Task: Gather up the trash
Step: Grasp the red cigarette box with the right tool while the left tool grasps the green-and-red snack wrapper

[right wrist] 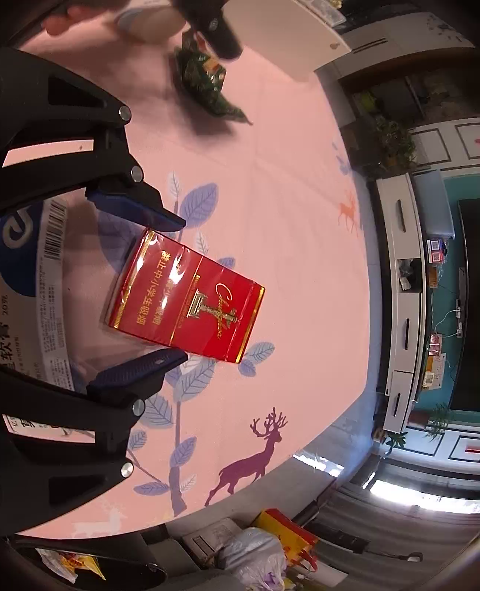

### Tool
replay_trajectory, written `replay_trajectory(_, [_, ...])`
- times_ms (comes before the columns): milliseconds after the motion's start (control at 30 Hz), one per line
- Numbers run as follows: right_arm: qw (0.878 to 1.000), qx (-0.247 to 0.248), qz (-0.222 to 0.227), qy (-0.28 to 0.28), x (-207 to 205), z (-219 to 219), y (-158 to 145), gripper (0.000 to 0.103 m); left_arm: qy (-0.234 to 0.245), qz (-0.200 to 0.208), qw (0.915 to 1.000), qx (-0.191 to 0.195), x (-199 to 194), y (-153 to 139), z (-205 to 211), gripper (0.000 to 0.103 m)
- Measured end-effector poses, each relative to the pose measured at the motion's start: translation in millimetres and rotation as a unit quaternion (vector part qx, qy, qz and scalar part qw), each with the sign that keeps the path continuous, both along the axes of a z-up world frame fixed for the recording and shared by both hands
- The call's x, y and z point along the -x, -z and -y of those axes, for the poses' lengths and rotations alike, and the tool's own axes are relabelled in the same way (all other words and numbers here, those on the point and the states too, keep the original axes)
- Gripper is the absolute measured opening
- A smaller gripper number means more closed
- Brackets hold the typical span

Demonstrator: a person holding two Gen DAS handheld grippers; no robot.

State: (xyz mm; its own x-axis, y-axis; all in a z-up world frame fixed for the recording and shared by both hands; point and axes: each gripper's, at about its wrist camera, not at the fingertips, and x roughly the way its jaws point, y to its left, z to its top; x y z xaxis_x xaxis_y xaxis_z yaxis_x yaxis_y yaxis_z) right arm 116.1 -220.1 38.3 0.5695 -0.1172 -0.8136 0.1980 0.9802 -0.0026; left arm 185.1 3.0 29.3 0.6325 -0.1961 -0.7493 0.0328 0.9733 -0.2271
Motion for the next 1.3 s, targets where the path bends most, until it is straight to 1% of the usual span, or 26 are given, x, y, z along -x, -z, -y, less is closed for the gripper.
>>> replay_trajectory(33, [1.000,0.001,0.002,0.000,3,1,-2,0.062,0.003,-0.002,1.0000,0.002,0,-1,3,0.100])
replay_trajectory(67, [1.000,0.002,0.004,0.000,2,0,-3,0.043,0.006,-0.006,0.9999,0.014,-1,-2,4,0.100])
replay_trajectory(133, [1.000,0.008,0.002,-0.009,1,-1,-7,0.018,0.003,-0.014,0.9985,0.052,-3,-3,2,0.100])
replay_trajectory(167, [1.000,0.012,-0.005,-0.011,1,-1,-8,0.015,0.000,-0.016,0.9977,0.066,-4,-3,2,0.100])
replay_trajectory(333, [1.000,-0.017,-0.018,-0.016,0,8,-11,0.016,-0.016,-0.026,0.9988,0.039,-8,0,8,0.100])
replay_trajectory(400, [0.999,-0.042,-0.015,-0.018,-1,15,-14,0.018,-0.006,-0.024,0.9993,0.028,-6,1,13,0.100])
replay_trajectory(433, [0.998,-0.050,-0.012,-0.020,0,16,-17,0.026,0.006,-0.027,0.9995,0.016,-8,1,20,0.100])
replay_trajectory(467, [0.998,-0.054,-0.007,-0.020,0,18,-19,0.045,0.013,-0.031,0.9994,0.006,-9,3,24,0.100])
replay_trajectory(533, [0.998,-0.056,0.010,-0.016,3,23,-24,0.067,0.021,-0.044,0.9988,-0.007,-13,4,34,0.100])
replay_trajectory(600, [0.998,-0.058,0.017,-0.004,3,31,-23,0.068,0.037,-0.053,0.9979,0.007,-14,3,41,0.100])
replay_trajectory(700, [0.998,-0.066,-0.004,0.007,-4,42,-9,0.068,0.039,-0.045,0.9980,0.021,-15,-7,44,0.100])
replay_trajectory(733, [0.997,-0.069,-0.016,0.010,-8,44,-1,0.068,0.038,-0.045,0.9981,0.018,-15,-9,45,0.100])
replay_trajectory(767, [0.997,-0.068,-0.022,0.010,-10,45,3,0.071,0.042,-0.049,0.9978,0.011,-17,-10,48,0.100])
replay_trajectory(800, [0.997,-0.075,-0.014,0.006,-10,45,4,0.072,0.048,-0.055,0.9974,0.005,-18,-9,50,0.100])
replay_trajectory(867, [0.997,-0.073,-0.016,-0.004,-11,41,5,0.072,0.060,-0.072,0.9956,-0.008,-22,-1,56,0.100])
replay_trajectory(933, [0.998,-0.058,-0.018,-0.015,-11,34,5,0.072,0.063,-0.090,0.9939,-0.013,-23,8,58,0.100])
replay_trajectory(1000, [0.998,-0.050,-0.025,-0.023,-13,29,9,0.072,0.063,-0.104,0.9926,-0.008,-23,16,59,0.100])
replay_trajectory(1033, [0.998,-0.048,-0.029,-0.025,-14,28,12,0.069,0.062,-0.107,0.9923,-0.003,-24,19,57,0.100])
replay_trajectory(1067, [0.998,-0.046,-0.032,-0.026,-15,27,14,0.064,0.060,-0.109,0.9922,0.011,-23,23,55,0.100])
replay_trajectory(1100, [0.999,-0.028,-0.027,-0.026,-14,23,15,0.058,0.059,-0.109,0.9920,0.019,-22,25,53,0.099])
replay_trajectory(1133, [0.999,-0.015,-0.028,-0.028,-14,22,17,0.056,0.060,-0.102,0.9928,0.020,-21,25,52,0.099])
replay_trajectory(1167, [0.999,-0.004,-0.028,-0.033,-15,20,17,0.056,0.063,-0.091,0.9938,0.017,-18,26,51,0.093])
replay_trajectory(1200, [0.999,-0.007,-0.026,-0.037,-15,19,18,0.056,0.061,-0.078,0.9950,0.003,-14,26,52,0.083])
replay_trajectory(1233, [0.999,-0.007,-0.026,-0.038,-15,19,19,0.056,0.058,-0.071,0.9958,-0.008,-12,26,53,0.079])
replay_trajectory(1267, [0.999,-0.007,-0.027,-0.039,-14,19,19,0.056,0.055,-0.063,0.9964,-0.012,-9,26,52,0.076])
replay_trajectory(1300, [0.999,-0.008,-0.027,-0.039,-14,19,20,0.056,0.052,-0.057,0.9969,-0.007,-6,26,50,0.072])
